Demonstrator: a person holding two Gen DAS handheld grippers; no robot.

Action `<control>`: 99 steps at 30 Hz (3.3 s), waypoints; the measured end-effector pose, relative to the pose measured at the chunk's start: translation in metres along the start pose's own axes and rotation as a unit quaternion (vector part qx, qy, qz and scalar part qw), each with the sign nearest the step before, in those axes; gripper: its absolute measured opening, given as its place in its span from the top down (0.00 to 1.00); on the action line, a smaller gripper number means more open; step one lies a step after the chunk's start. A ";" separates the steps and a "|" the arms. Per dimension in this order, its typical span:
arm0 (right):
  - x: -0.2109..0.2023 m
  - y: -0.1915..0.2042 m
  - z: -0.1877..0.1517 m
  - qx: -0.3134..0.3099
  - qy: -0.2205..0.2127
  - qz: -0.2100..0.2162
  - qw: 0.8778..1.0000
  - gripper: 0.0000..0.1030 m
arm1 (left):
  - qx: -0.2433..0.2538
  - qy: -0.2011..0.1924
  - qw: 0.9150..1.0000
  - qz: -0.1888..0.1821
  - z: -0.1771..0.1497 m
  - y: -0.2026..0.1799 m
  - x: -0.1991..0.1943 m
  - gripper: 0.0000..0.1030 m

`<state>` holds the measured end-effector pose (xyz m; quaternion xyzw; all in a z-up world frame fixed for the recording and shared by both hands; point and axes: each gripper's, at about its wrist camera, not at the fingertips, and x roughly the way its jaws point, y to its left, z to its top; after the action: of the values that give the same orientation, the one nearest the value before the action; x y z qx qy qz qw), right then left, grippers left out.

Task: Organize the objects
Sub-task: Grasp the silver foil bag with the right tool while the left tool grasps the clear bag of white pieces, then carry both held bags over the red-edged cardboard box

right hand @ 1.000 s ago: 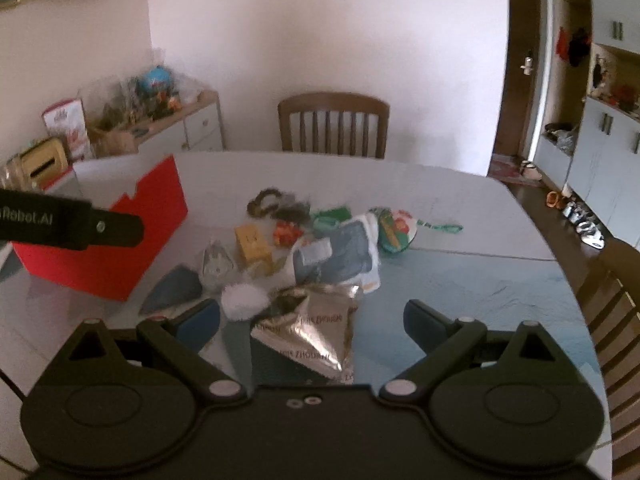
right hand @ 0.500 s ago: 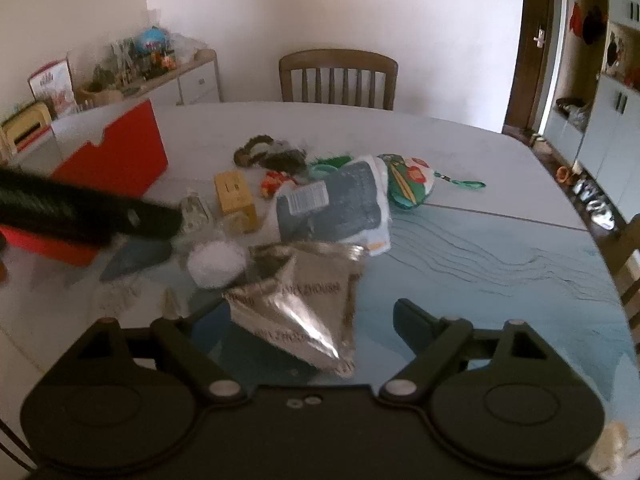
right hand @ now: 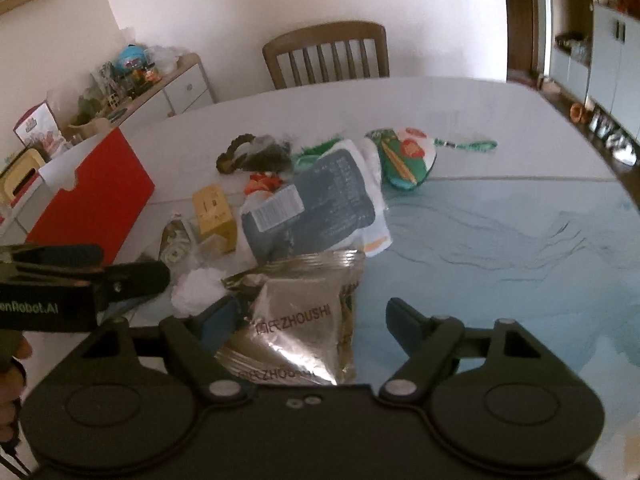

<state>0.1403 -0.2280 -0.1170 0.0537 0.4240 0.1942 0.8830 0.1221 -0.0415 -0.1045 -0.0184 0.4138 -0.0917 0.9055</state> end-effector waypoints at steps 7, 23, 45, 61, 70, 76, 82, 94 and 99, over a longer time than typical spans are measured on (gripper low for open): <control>0.016 -0.011 -0.002 0.051 0.033 0.014 0.998 0.24 | -0.028 0.026 0.999 -0.011 0.002 0.002 0.016 0.01; -0.006 -0.012 -0.009 -0.030 0.025 -0.010 0.999 0.55 | 0.001 0.047 0.999 -0.022 0.001 -0.022 0.039 0.09; -0.022 -0.002 -0.016 -0.038 0.020 -0.036 0.998 0.59 | 0.004 0.039 0.999 -0.033 -0.003 -0.017 0.026 0.49; -0.069 0.037 0.003 -0.062 -0.016 0.003 0.998 0.60 | -0.012 -0.012 1.000 -0.006 0.007 -0.001 -0.055 0.49; -0.083 0.083 0.030 -0.089 -0.033 0.031 0.995 0.60 | -0.009 -0.027 1.000 -0.003 0.014 0.026 -0.096 0.49; -0.077 0.121 0.044 -0.096 -0.038 0.045 0.994 0.60 | -0.011 -0.029 1.000 0.007 0.019 0.063 -0.114 0.49; -0.065 0.165 0.061 -0.109 -0.041 0.057 0.992 0.60 | -0.018 -0.032 0.999 0.022 0.027 0.108 -0.125 0.49; -0.027 0.245 0.079 -0.142 -0.035 0.065 0.987 0.60 | -0.023 -0.037 0.998 0.055 0.046 0.195 -0.130 0.49; -0.004 0.273 0.086 -0.151 -0.026 0.067 0.986 0.60 | -0.021 -0.023 0.997 0.074 0.057 0.232 -0.118 0.49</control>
<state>0.1224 0.0272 0.0114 -0.0471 0.3619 0.3128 0.8769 0.1245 0.2051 -0.0045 -0.0090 0.3947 -0.0150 0.9186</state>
